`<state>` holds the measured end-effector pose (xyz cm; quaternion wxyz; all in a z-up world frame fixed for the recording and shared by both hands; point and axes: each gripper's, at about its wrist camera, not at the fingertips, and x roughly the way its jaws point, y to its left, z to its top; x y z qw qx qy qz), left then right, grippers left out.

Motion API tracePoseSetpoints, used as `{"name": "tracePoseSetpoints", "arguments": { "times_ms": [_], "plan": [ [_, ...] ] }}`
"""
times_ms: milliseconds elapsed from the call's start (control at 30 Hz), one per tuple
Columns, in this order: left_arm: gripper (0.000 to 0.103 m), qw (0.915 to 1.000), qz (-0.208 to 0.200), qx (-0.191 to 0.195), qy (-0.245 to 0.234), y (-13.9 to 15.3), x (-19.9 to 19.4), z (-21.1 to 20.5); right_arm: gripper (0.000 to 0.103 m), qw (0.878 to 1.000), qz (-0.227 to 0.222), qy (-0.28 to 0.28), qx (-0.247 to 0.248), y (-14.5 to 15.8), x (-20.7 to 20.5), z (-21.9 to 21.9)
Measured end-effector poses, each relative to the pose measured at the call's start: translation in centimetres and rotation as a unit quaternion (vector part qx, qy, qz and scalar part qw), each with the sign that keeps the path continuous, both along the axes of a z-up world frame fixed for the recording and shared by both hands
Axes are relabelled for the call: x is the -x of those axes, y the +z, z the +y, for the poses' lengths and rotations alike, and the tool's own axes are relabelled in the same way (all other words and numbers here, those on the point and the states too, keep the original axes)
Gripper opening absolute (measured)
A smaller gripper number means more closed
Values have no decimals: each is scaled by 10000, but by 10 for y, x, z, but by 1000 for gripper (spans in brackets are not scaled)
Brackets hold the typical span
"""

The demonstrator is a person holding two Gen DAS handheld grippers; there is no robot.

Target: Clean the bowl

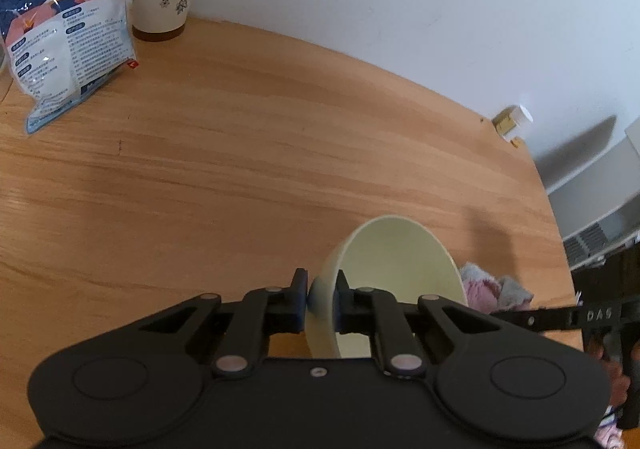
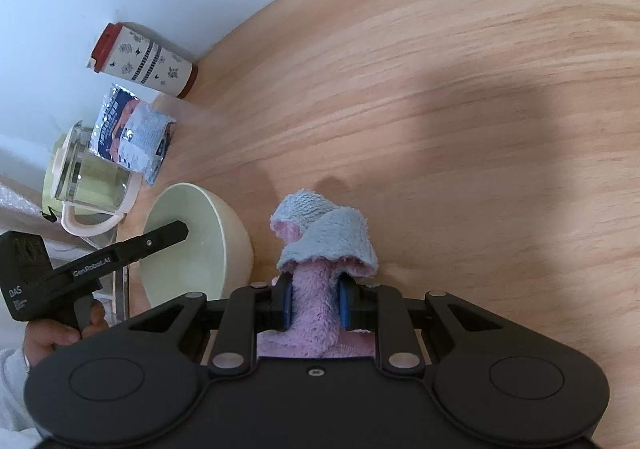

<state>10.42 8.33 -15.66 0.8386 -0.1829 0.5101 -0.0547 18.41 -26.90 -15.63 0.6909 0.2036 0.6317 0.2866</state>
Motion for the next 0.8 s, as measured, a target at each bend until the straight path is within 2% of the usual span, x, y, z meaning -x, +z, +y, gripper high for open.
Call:
{"name": "tracePoseSetpoints", "arguments": {
  "times_ms": [200, 300, 467, 600, 633, 700, 800],
  "plan": [
    [11, 9997, 73, -97, -202, -1, 3, 1, 24, 9985, -328, 356, 248, 9, 3, 12],
    [11, 9993, 124, -128, -317, -2, 3, 3, 24, 9985, -363, 382, 141, 13, 1, 13],
    [11, 9981, 117, -225, -554, 1, 4, 5, 24, 9990, -172, -5, -411, 13, -8, 4],
    [12, 9959, 115, -390, -809, 5, 4, 2, 24, 9989, -214, 59, -410, 13, -9, 7],
    [13, 9948, 104, -463, -899, 6, 4, 0, 24, 9989, -233, 108, -395, 14, -8, 9],
    [22, 9908, 102, -611, -1205, 10, 4, -6, 24, 9988, -291, 177, -341, 15, -6, 11],
    [32, 9892, 195, -673, -1289, 10, 1, -8, 24, 9986, -306, 295, -325, 17, -4, 11]
  ]
}}
